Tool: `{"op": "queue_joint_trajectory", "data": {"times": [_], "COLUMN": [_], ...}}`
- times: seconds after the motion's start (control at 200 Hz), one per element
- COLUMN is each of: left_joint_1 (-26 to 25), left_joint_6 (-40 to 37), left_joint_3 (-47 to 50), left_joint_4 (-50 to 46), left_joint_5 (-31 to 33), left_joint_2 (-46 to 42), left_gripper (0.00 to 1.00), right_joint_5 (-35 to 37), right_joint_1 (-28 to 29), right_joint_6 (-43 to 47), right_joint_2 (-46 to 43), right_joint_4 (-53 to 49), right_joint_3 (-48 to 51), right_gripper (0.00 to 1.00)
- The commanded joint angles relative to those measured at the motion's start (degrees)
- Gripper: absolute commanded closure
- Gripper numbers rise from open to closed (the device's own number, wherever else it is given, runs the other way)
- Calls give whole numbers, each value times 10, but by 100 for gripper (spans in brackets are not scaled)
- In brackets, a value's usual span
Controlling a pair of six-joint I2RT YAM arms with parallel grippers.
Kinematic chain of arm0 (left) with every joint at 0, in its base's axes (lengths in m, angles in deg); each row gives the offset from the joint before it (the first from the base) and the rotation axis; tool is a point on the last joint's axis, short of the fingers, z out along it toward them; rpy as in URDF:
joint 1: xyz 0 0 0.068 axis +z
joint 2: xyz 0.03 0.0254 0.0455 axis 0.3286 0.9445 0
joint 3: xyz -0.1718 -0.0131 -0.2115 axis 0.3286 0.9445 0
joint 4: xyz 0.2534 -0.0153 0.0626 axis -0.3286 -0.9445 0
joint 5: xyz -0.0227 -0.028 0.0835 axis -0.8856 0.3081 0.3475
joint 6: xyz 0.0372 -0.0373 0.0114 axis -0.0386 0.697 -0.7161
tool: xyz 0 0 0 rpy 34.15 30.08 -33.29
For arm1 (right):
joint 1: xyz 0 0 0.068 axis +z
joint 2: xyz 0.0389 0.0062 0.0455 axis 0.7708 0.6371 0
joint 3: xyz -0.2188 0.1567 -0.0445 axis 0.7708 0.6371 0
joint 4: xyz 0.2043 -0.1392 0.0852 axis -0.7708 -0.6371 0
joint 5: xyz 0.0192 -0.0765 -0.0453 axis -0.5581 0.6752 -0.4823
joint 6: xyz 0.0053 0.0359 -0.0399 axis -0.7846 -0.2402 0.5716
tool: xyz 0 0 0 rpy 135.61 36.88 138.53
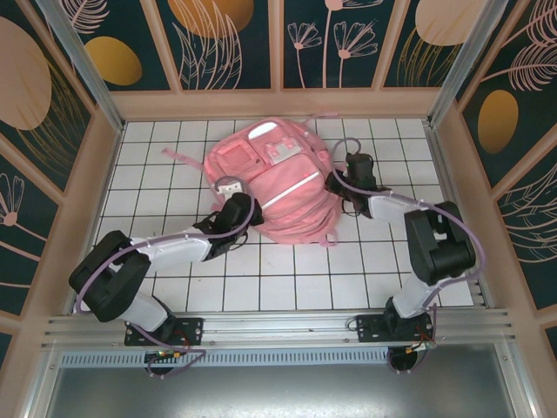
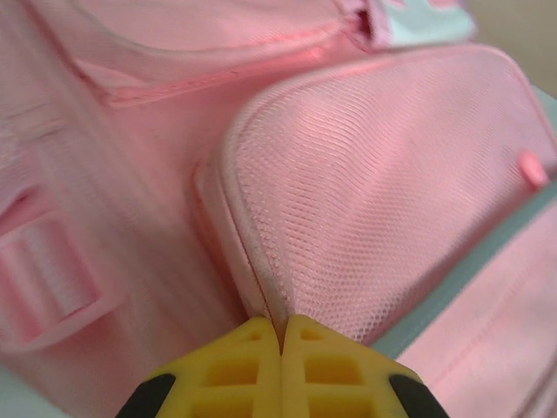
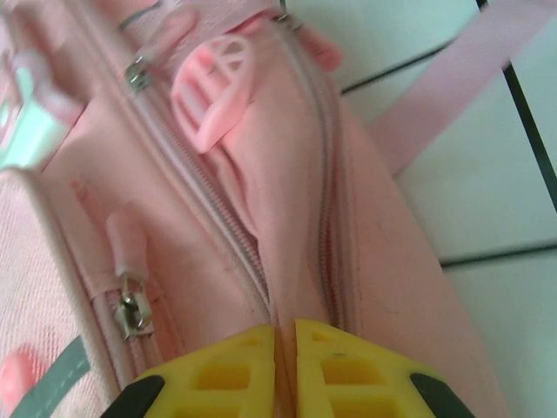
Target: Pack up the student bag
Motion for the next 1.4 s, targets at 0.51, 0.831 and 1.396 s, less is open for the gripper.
{"op": "queue_joint_trajectory", "data": {"times": [0.51, 0.831, 1.396], "left_joint_1": [-62, -41, 24], "left_joint_6": [52, 4, -8], "left_joint_3": [-157, -128, -16], "left_joint_4": [-15, -134, -155], "left_joint_5": [-20, 115, 117], "left_joint_2": [105, 4, -107], "left_gripper": [62, 3, 2], "right_joint_5": [1, 28, 62], "right_joint_1": [-31, 43, 240], "right_joint_6": [24, 7, -70], "right_joint_2": [-8, -164, -273], "right_joint_4": [-39, -39, -4], "right_joint_3": [-115, 22, 253], "right_gripper": [44, 42, 68]}}
